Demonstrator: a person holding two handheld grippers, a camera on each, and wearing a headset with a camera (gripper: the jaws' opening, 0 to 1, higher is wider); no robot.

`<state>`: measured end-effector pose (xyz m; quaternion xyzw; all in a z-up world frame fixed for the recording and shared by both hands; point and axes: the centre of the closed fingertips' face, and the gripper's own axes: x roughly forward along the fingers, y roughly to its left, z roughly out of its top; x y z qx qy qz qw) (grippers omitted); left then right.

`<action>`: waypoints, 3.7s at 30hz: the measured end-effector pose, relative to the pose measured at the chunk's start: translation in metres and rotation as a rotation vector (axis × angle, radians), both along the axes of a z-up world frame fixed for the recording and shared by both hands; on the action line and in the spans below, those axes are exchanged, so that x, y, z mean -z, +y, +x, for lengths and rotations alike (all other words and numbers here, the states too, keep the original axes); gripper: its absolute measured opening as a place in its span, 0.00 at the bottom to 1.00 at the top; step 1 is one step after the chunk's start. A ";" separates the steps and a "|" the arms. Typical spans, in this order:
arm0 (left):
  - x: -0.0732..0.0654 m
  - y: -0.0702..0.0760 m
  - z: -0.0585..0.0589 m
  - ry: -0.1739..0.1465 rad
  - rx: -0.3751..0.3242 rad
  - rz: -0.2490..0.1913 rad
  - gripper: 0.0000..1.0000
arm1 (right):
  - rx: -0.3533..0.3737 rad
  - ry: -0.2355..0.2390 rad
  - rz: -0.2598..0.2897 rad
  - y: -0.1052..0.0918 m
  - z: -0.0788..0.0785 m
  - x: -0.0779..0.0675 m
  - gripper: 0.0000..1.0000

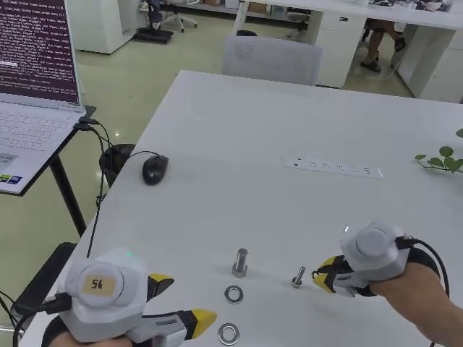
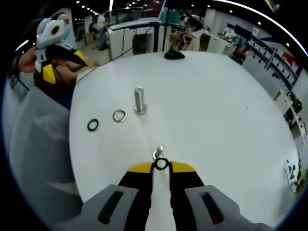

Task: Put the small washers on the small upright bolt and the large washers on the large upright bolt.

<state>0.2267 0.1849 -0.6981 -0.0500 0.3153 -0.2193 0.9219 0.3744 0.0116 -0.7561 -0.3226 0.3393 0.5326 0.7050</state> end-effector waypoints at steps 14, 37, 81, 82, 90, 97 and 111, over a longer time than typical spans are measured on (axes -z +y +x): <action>-0.001 0.001 0.001 0.000 -0.002 0.004 0.56 | -0.077 -0.001 -0.047 0.019 0.002 0.005 0.14; 0.000 0.003 0.001 0.002 -0.009 0.001 0.56 | -0.129 0.003 -0.124 0.024 0.005 0.013 0.14; 0.001 0.008 -0.002 0.007 -0.025 0.004 0.56 | -0.052 0.100 -0.196 -0.003 -0.010 0.066 0.14; 0.001 0.008 -0.002 0.007 -0.025 0.004 0.56 | -0.054 0.103 -0.200 -0.005 -0.014 0.067 0.14; 0.002 0.005 -0.004 0.007 -0.017 0.000 0.56 | -0.121 0.121 -0.183 0.004 -0.048 0.068 0.15; 0.001 0.005 -0.005 0.002 -0.015 -0.003 0.56 | -0.305 0.134 -0.136 0.047 -0.088 0.068 0.17; -0.002 0.016 -0.009 -0.005 -0.044 -0.004 0.56 | -0.621 0.102 -0.146 0.112 -0.133 0.067 0.28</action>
